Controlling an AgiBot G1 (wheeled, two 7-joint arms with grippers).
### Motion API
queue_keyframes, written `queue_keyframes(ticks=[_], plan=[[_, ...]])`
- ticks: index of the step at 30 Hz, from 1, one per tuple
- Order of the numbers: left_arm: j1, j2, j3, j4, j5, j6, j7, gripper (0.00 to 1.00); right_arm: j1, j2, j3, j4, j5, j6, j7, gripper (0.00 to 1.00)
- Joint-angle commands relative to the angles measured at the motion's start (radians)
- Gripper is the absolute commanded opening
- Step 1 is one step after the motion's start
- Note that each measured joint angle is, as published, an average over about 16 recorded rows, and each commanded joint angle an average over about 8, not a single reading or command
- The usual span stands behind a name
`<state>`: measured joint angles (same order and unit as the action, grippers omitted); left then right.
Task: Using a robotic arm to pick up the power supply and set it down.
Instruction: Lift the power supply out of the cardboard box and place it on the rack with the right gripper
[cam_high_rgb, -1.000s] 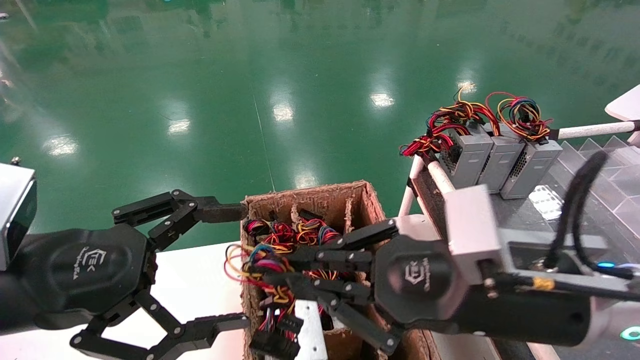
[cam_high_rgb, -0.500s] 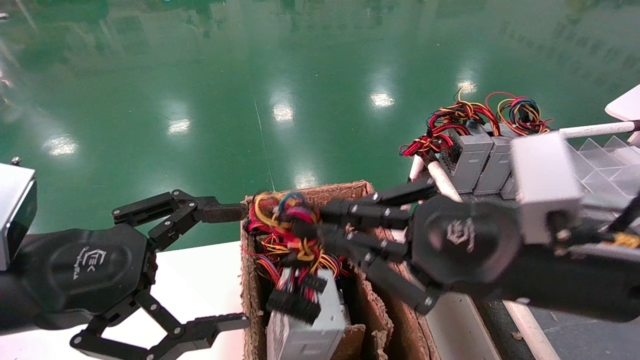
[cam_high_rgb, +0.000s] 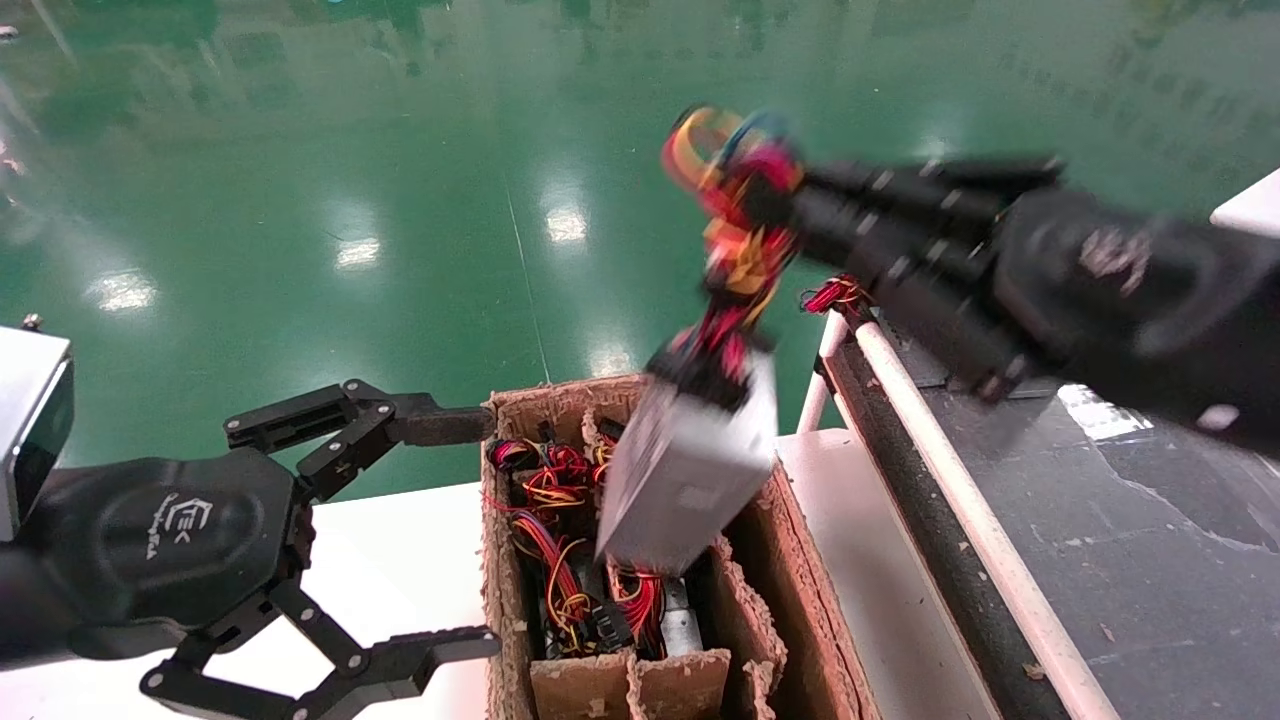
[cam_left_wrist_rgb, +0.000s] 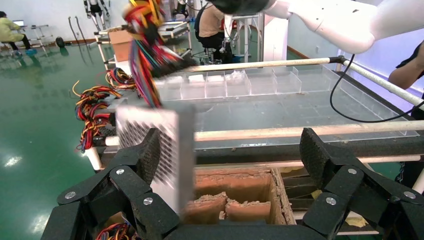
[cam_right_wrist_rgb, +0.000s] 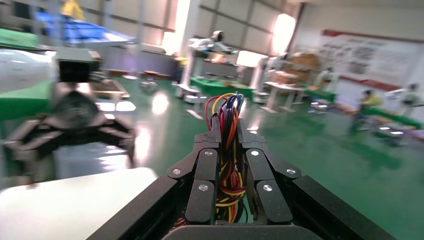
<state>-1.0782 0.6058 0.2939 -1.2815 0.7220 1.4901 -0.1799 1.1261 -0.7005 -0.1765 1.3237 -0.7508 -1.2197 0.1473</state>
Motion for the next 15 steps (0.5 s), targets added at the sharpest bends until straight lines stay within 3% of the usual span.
queue_keyframes(ticks=[1, 7, 15], plan=[[0.0, 0.0, 0.0, 0.0, 0.0, 0.0, 0.0, 1.0, 0.005, 0.014, 0.017, -0.003, 0.001, 0.024, -0.001, 0.0], [0.0, 0.0, 0.0, 0.0, 0.0, 0.0, 0.0, 1.0, 0.023, 0.063, 0.045, -0.075, -0.043, 0.064, -0.045, 0.0], [0.0, 0.0, 0.001, 0.0, -0.001, 0.0, 0.0, 1.0, 0.029, 0.144, 0.075, -0.225, -0.089, 0.049, -0.129, 0.0]])
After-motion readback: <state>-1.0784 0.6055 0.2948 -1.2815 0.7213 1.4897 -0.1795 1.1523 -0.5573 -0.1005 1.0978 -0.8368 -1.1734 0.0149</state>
